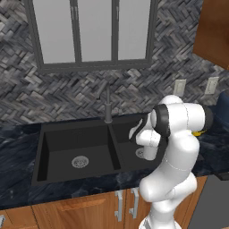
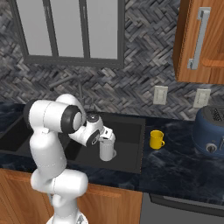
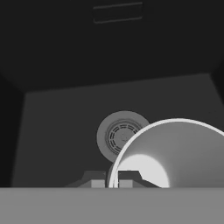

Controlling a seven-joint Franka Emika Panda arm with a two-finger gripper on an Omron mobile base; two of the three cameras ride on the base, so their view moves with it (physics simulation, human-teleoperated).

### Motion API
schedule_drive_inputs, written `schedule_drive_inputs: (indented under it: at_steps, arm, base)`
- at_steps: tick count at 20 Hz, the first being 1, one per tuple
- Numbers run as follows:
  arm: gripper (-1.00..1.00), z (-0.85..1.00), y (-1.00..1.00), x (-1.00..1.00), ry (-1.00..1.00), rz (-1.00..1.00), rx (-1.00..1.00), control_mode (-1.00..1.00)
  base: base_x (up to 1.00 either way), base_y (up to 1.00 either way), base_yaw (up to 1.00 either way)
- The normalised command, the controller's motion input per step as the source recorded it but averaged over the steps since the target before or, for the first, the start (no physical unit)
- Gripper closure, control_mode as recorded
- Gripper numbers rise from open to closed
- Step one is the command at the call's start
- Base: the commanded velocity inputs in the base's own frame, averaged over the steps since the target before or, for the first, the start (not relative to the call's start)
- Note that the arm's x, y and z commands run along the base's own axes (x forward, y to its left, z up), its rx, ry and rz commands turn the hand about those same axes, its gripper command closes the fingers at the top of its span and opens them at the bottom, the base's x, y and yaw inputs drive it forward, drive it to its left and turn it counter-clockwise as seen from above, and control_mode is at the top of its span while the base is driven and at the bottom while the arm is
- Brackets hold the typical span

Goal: Place the mug in the left basin and the glass cup in the right basin of the sink.

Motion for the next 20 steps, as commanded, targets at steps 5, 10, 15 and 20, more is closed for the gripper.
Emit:
schedule_drive_inputs:
  at_steps: [5,10,15,20]
  arm:
    - [1.00,-0.28,0.00,0.11,0.00,-0.01,0.01,-1.00]
    - [1.00,-0.28,0.00,0.08,0.00,-0.01,0.01,-1.00]
    - [1.00,-0.25,0.00,0.00,-0.02,-0.01,0.01,-1.00]
    - [1.00,-0.26,0.00,0.00,-0.03,-0.01,0.01,-1.00]
  base:
    - [0.00,0.00,0.00]
    - [0.00,0.00,0.00]
    - [0.00,0.00,0.00]
    - [0.00,0.00,0.00]
